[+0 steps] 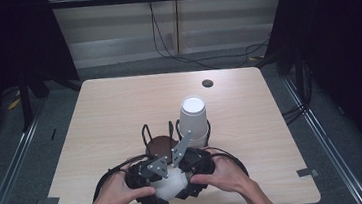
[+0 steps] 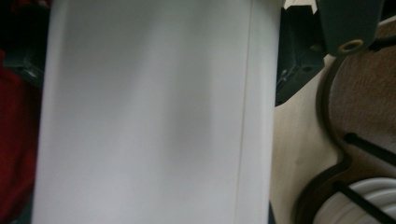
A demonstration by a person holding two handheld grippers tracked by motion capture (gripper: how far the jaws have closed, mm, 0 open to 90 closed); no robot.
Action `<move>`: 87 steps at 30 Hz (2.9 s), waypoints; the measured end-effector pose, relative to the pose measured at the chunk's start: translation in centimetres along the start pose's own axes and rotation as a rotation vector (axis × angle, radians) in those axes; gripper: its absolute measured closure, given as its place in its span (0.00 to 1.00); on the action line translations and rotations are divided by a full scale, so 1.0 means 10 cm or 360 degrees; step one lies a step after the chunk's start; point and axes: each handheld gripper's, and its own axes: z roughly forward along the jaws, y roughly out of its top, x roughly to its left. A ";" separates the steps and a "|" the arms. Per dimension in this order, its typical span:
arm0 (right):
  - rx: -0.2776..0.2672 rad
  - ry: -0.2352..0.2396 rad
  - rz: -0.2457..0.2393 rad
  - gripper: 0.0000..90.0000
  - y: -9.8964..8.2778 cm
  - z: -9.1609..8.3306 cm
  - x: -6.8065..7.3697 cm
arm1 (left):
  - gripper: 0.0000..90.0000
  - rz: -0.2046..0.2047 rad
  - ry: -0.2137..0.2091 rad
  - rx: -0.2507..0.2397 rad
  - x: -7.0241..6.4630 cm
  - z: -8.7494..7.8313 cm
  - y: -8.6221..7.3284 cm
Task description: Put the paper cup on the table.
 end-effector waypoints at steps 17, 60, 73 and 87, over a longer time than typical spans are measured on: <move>-0.0041 -0.0021 0.0007 0.28 -0.01 -0.03 -0.02 | 0.15 0.0115 -0.0023 -0.0180 0.05 -0.07 -0.07; -0.0133 0.0000 0.0091 0.28 -0.16 -0.11 -0.09 | 0.16 -0.0199 0.0041 -0.0823 0.22 -0.46 -0.30; -0.0195 -0.0020 0.0150 0.28 -0.25 -0.17 -0.12 | 0.17 -0.0227 0.0108 -0.0929 0.19 -0.62 -0.36; -0.0292 -0.0083 0.0204 0.28 -0.43 -0.30 -0.09 | 0.17 -0.0282 0.0093 -0.0992 0.15 -0.57 -0.47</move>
